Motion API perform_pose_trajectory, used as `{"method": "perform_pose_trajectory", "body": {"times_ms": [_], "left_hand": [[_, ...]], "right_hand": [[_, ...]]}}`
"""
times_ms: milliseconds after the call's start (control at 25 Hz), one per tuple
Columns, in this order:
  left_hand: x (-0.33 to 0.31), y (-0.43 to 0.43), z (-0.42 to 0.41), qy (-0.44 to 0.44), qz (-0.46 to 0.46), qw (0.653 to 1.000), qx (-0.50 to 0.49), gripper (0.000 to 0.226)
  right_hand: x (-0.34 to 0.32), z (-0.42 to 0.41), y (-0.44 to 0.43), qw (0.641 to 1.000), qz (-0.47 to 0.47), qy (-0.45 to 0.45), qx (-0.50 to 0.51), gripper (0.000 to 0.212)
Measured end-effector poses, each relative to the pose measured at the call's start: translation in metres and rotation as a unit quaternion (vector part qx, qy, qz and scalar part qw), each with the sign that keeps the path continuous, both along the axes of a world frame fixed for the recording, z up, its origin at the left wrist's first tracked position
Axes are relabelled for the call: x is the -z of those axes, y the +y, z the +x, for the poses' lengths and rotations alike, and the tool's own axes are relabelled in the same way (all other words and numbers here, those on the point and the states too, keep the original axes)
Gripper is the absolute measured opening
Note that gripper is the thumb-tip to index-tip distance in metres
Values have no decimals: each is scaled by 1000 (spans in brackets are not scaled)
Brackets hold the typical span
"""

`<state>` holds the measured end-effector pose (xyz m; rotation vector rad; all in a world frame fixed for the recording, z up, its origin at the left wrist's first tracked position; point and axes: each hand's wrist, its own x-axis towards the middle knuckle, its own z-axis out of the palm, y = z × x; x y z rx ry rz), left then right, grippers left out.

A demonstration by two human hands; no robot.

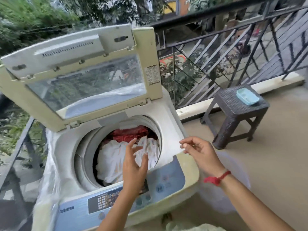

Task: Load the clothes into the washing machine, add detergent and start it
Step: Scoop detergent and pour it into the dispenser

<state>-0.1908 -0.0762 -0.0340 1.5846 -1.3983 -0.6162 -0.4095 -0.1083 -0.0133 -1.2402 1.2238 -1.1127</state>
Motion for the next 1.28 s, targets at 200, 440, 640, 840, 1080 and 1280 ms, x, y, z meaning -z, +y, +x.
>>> {"method": "perform_pose_trajectory", "body": {"times_ms": [200, 440, 640, 840, 1080, 1280], "left_hand": [[-8, -1, -146, 3, -48, 996, 72, 46], [-14, -9, -367, 33, -41, 982, 180, 44], [-12, -15, -454, 31, -21, 978, 207, 42], [3, -45, -497, 28, 13, 980, 196, 40], [23, -116, -539, 38, 29, 990, 133, 37], [7, -167, -534, 17, -3, 997, 78, 37]], "right_hand": [[-7, -129, 33, 998, 1, -21, 63, 27], [-13, -351, 82, 973, -22, 15, 229, 24], [-6, -446, 87, 952, 5, -19, 304, 20], [9, -493, 57, 961, 40, -16, 274, 20], [20, -541, -32, 974, 46, 11, 222, 22], [7, -530, -102, 992, 18, 3, 126, 23]]}}
